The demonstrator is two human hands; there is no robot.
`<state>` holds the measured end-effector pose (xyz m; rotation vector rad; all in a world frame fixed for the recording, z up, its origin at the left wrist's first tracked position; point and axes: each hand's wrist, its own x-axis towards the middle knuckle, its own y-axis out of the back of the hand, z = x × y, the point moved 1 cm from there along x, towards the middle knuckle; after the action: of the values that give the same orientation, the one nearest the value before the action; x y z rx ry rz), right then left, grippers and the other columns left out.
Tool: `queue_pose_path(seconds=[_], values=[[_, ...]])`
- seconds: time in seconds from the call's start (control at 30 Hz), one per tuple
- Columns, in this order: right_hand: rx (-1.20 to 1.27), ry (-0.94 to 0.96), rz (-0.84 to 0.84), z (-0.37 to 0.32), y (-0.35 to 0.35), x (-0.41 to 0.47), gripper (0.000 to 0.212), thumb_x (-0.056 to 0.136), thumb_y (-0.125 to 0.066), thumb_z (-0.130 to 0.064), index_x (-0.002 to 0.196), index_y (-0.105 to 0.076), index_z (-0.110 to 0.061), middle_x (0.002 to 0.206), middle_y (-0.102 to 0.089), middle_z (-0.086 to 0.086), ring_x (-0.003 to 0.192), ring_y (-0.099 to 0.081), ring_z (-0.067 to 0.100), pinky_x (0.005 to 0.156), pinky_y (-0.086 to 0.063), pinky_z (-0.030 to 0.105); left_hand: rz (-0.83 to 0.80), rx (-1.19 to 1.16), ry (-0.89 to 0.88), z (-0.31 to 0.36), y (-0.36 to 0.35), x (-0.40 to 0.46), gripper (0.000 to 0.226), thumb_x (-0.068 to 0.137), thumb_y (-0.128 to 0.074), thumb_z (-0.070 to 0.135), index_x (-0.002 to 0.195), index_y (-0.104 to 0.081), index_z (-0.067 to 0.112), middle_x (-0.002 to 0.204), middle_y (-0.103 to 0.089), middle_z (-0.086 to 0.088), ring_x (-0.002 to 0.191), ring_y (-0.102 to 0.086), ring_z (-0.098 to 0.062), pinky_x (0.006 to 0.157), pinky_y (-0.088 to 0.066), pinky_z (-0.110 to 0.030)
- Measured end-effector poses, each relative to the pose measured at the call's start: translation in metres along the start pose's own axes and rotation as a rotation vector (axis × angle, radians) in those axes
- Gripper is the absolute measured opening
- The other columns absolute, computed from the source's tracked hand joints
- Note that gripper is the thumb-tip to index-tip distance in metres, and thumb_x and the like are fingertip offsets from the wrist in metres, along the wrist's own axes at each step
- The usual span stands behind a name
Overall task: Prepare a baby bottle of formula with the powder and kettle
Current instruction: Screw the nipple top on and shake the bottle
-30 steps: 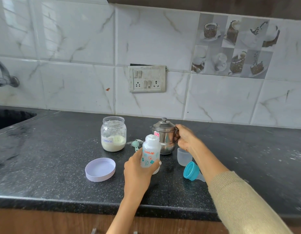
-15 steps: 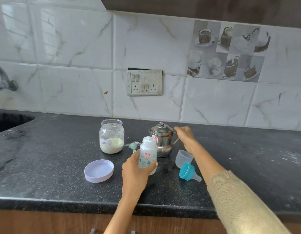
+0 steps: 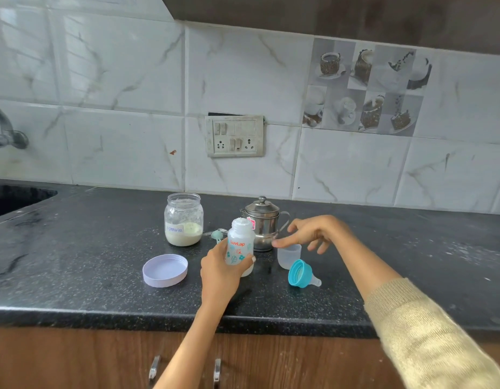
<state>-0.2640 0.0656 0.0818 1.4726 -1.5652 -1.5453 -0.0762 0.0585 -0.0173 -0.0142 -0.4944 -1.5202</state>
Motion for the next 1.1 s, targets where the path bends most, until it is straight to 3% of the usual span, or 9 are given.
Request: queue_pose_path(seconds=[0.1, 0.2, 0.37, 0.5, 0.7, 0.77, 0.87, 0.97, 1.1], values=[[-0.076, -0.029, -0.079, 0.003, -0.005, -0.002, 0.125, 0.052, -0.071, -0.073, 0.150, -0.013, -0.023, 0.154, -0.029, 0.011, 0.114, -0.059, 0.026, 0.091, -0.054, 0.041, 0.000, -0.004, 0.002, 0.001, 0.001, -0.001, 0.048, 0.072, -0.080, 0.028, 0.114, -0.061, 0.013, 0.113, -0.066, -0.004, 0.107, -0.061, -0.021, 0.086, -0.050, -0.035], [-0.143, -0.132, -0.189, 0.005, -0.013, -0.006, 0.157, 0.014, -0.083, -0.069, 0.149, -0.018, -0.021, 0.141, -0.048, 0.011, 0.106, -0.065, 0.025, 0.089, -0.055, 0.043, 0.001, -0.001, -0.006, 0.001, 0.001, -0.001, 0.048, 0.072, -0.080, 0.029, 0.114, -0.061, 0.014, 0.115, -0.067, -0.005, 0.109, -0.061, -0.021, 0.089, -0.051, -0.039], [-0.217, -0.231, -0.286, 0.007, -0.023, -0.015, 0.099, 0.055, -0.086, -0.049, 0.135, -0.044, -0.011, 0.119, -0.058, 0.002, 0.107, -0.064, 0.018, 0.094, -0.052, 0.035, -0.002, -0.005, -0.008, 0.001, 0.001, -0.001, 0.054, 0.073, -0.079, 0.029, 0.120, -0.059, 0.014, 0.119, -0.065, -0.005, 0.113, -0.059, -0.022, 0.093, -0.050, -0.040], [-0.281, -0.249, -0.312, 0.005, -0.018, -0.027, 0.060, 0.068, -0.073, -0.059, 0.095, -0.059, -0.007, 0.085, -0.061, 0.002, 0.081, -0.064, 0.016, 0.095, -0.051, 0.032, -0.003, -0.002, -0.011, 0.000, 0.001, -0.001, 0.054, 0.073, -0.079, 0.030, 0.120, -0.059, 0.014, 0.120, -0.065, -0.005, 0.114, -0.059, -0.021, 0.092, -0.051, -0.038], [-0.243, -0.157, -0.258, -0.014, 0.012, -0.045, 0.071, 0.078, -0.058, -0.065, 0.112, -0.055, -0.003, 0.110, -0.069, 0.007, 0.096, -0.066, 0.020, 0.097, -0.050, 0.035, -0.002, -0.002, -0.007, -0.001, -0.001, 0.001, 0.054, 0.074, -0.079, 0.028, 0.122, -0.058, 0.014, 0.121, -0.064, -0.003, 0.116, -0.058, -0.021, 0.092, -0.049, -0.036], [-0.258, -0.015, -0.065, -0.033, 0.023, -0.047, 0.071, 0.070, -0.056, -0.075, 0.094, -0.060, -0.009, 0.095, -0.071, 0.003, 0.084, -0.069, 0.020, 0.081, -0.055, 0.033, 0.000, -0.005, -0.010, -0.001, -0.001, 0.001, 0.054, 0.073, -0.079, 0.028, 0.121, -0.059, 0.015, 0.119, -0.065, -0.003, 0.114, -0.059, -0.021, 0.094, -0.050, -0.039], [-0.330, 0.167, 0.222, -0.062, 0.028, -0.053, 0.073, 0.066, -0.048, -0.082, 0.084, -0.050, -0.012, 0.072, -0.054, 0.003, 0.062, -0.049, 0.020, 0.059, -0.039, 0.030, 0.004, 0.000, -0.008, 0.000, 0.000, 0.001, 0.056, 0.072, -0.079, 0.030, 0.122, -0.059, 0.015, 0.119, -0.066, -0.003, 0.114, -0.059, -0.021, 0.094, -0.050, -0.044], [-0.410, 0.201, 0.262, -0.082, 0.019, -0.059, 0.072, 0.083, -0.045, -0.067, 0.124, -0.033, -0.010, 0.104, -0.056, 0.012, 0.086, -0.050, 0.026, 0.069, -0.036, 0.033, 0.011, 0.001, -0.013, 0.000, -0.001, 0.001, 0.053, 0.072, -0.079, 0.031, 0.119, -0.060, 0.015, 0.116, -0.067, -0.002, 0.112, -0.060, -0.021, 0.093, -0.051, -0.043], [-0.514, 0.298, 0.341, -0.096, 0.007, -0.058, 0.061, 0.091, -0.053, -0.045, 0.135, -0.028, -0.009, 0.135, -0.046, 0.012, 0.122, -0.040, 0.029, 0.084, -0.031, 0.034, 0.009, -0.005, -0.022, -0.001, -0.001, 0.001, 0.045, 0.072, -0.079, 0.032, 0.110, -0.062, 0.016, 0.108, -0.069, 0.000, 0.104, -0.063, -0.019, 0.089, -0.052, -0.042]])
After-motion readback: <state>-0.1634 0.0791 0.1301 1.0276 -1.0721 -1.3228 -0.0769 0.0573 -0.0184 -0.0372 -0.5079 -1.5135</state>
